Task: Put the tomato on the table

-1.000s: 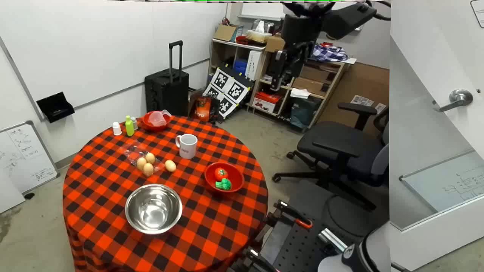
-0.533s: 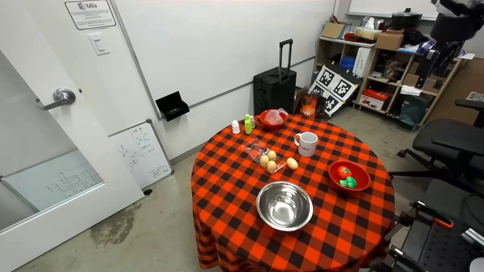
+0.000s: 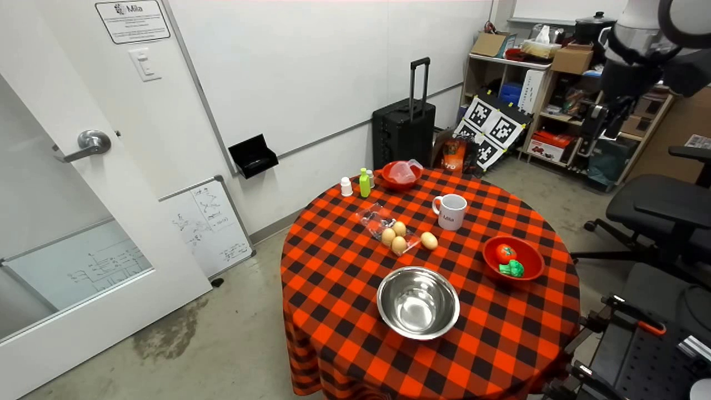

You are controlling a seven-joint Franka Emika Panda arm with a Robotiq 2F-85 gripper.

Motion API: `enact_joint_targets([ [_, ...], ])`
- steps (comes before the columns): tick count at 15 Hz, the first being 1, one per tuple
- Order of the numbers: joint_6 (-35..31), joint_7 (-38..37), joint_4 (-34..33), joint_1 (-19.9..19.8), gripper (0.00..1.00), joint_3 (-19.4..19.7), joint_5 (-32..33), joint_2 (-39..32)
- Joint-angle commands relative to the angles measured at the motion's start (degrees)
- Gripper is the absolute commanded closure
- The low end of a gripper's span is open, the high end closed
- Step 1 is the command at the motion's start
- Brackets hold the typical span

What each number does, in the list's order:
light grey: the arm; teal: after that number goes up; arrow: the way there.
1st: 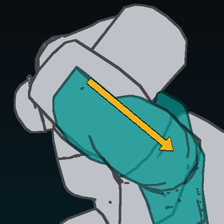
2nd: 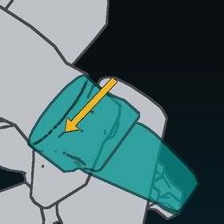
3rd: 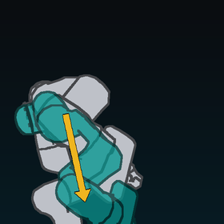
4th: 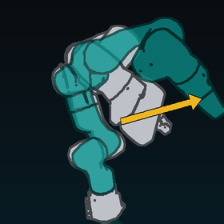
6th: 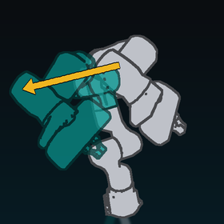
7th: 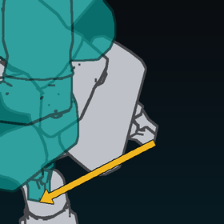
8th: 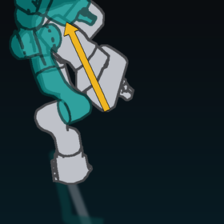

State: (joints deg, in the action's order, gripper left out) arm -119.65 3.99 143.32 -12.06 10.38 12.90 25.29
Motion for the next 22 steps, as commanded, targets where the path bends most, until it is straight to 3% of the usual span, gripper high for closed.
enact_joint_targets([
  [1, -9.34, -0.13, 2.65, 1.36, 0.0, 0.99, -3.74, -6.62],
  [5, -18.97, -0.03, 4.77, 2.11, 0.0, 0.71, -9.43, -15.93],
  [12, -29.27, -0.13, 3.18, 3.17, 0.0, -0.9, -18.48, -30.47],
  [22, -35.17, -1.58, -2.84, 1.24, 0.0, -3.95, -26.98, -45.87],
])
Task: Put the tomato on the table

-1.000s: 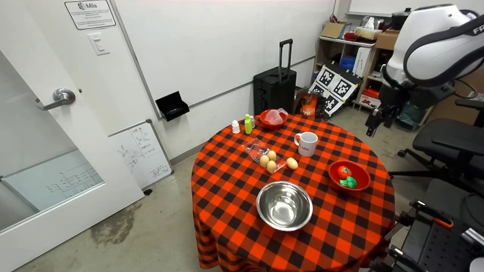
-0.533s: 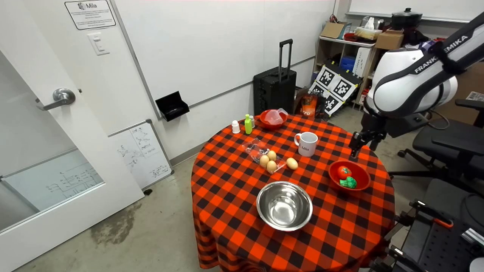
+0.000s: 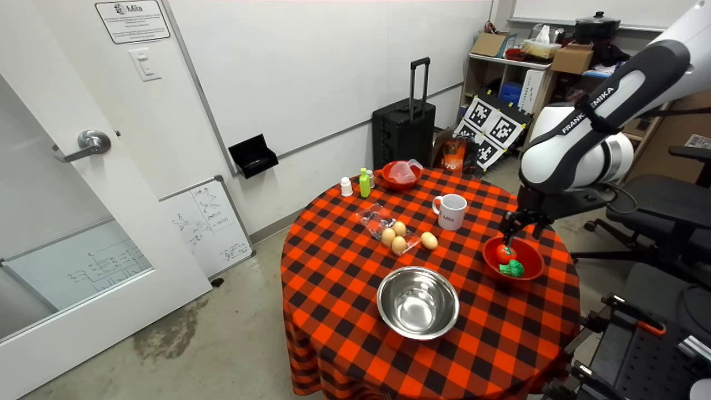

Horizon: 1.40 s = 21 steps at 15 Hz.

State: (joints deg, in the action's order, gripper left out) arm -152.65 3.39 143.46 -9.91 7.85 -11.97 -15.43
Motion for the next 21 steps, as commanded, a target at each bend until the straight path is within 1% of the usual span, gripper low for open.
enact_joint_targets([
  [1, -2.69, -1.46, -3.73, -1.19, 0.0, -1.66, -2.46, -6.84],
  [3, -3.4, -1.73, -5.09, -2.02, 0.0, -2.35, -3.22, -9.58],
  [8, -6.28, -3.22, -8.47, -2.83, 0.0, -2.55, -2.08, -15.93],
  [13, -8.39, -5.42, -11.1, -1.91, 0.0, -1.47, -0.63, -20.09],
  [15, -8.87, -7.48, -11.69, -1.1, 0.0, -0.76, -0.67, -21.02],
  [17, -9.04, -11.22, -11.93, -0.09, 0.0, 0.13, -1.39, -21.45],
  [21, -9.56, -17.46, -12.46, 3.09, 0.0, 3.02, -0.6, -22.34],
])
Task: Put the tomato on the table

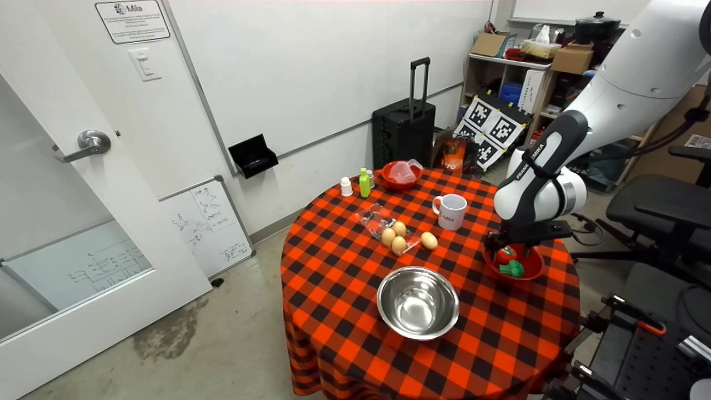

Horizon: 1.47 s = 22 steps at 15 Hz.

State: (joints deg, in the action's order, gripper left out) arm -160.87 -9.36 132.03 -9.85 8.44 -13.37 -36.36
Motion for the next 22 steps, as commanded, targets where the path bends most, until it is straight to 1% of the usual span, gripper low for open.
enact_joint_targets([
  [1, -1.24, -5.77, -1.19, 3.66, 0.0, 2.97, 0.88, -1.59],
  [5, -0.91, -8.34, -1.94, 4.97, 0.0, 4.18, 0.88, -2.69],
  [12, -1.6, -9.55, -3.5, 5.38, 0.0, 5.68, 1.01, -5.6],
  [19, -3.12, -9.36, -4.21, 5.86, 0.0, 5.8, 0.93, -6.79],
  [21, -3.63, -9.44, -4.19, 6.38, 0.11, 6.06, 1.06, -6.85],
  [22, -3.86, -9.53, -4.13, 6.72, 0.31, 6.23, 1.12, -6.83],
])
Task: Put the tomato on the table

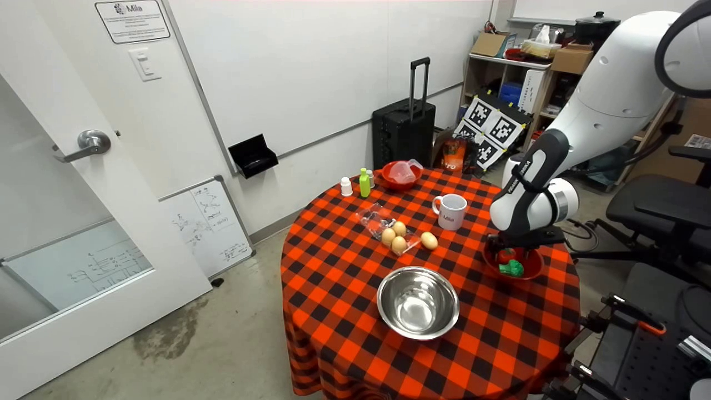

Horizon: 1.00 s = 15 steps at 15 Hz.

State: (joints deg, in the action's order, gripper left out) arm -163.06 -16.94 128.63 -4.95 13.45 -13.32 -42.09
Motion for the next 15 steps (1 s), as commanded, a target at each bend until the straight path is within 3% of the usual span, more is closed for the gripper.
enact_joint_targets([
  [1, -1.9, -1.95, -0.67, 2.04, 0.35, 1.29, 1.1, -1.06],
  [2, -2.19, -2.02, -0.56, 2.42, 0.37, 1.47, 1.17, -0.99],
  [6, -3.0, -2.28, -0.33, 3.82, 0.62, 2.04, 1.33, -0.84],
  [11, -3.55, -2.05, 0.79, 5.05, 0.62, 2.2, 1.38, 0.29],
  [15, -1.97, -1.55, 3.41, 8.63, 0.62, 4.16, 3.84, 4.59],
])
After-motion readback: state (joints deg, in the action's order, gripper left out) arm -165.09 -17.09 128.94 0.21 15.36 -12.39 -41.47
